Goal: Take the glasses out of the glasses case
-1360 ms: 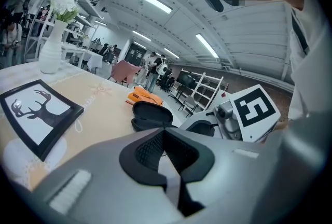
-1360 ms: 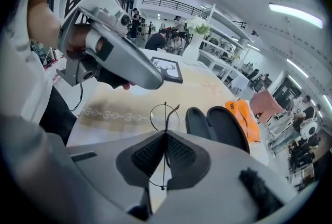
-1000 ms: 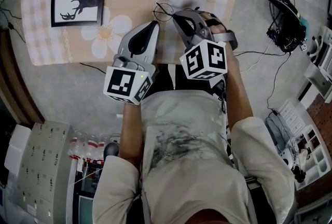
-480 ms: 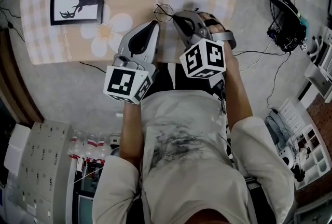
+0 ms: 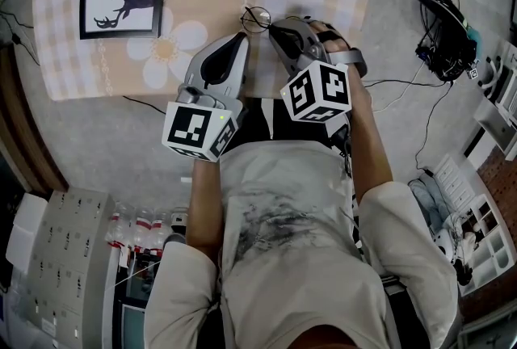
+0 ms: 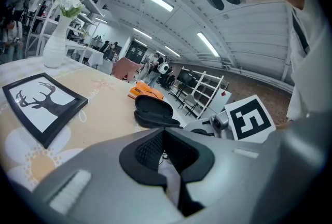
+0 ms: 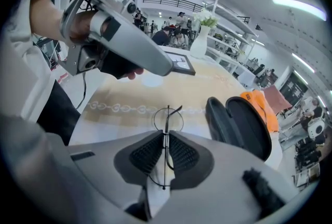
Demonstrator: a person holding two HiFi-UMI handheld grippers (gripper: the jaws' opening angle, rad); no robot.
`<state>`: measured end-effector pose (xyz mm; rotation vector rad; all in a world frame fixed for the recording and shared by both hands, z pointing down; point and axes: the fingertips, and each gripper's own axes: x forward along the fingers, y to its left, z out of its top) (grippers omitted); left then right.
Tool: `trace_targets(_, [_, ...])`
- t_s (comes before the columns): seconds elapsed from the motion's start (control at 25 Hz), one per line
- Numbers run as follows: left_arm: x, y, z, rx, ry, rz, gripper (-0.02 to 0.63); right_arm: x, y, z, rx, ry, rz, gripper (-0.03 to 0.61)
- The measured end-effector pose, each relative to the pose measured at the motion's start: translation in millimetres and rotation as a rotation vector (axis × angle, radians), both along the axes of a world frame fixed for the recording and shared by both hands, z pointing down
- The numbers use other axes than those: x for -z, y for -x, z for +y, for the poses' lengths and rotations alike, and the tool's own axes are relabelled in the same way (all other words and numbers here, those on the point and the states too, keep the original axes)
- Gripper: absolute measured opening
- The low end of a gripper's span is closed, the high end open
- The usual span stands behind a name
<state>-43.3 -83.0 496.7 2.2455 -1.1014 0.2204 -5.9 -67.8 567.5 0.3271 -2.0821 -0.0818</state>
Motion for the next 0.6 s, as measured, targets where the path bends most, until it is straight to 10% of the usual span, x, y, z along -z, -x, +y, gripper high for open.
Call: trace_targets(0.6, [9,2,-4,-0.009,-0.021,0.002,0.008,18,1,-3,-0.017,-0.019,-0.031,0.094])
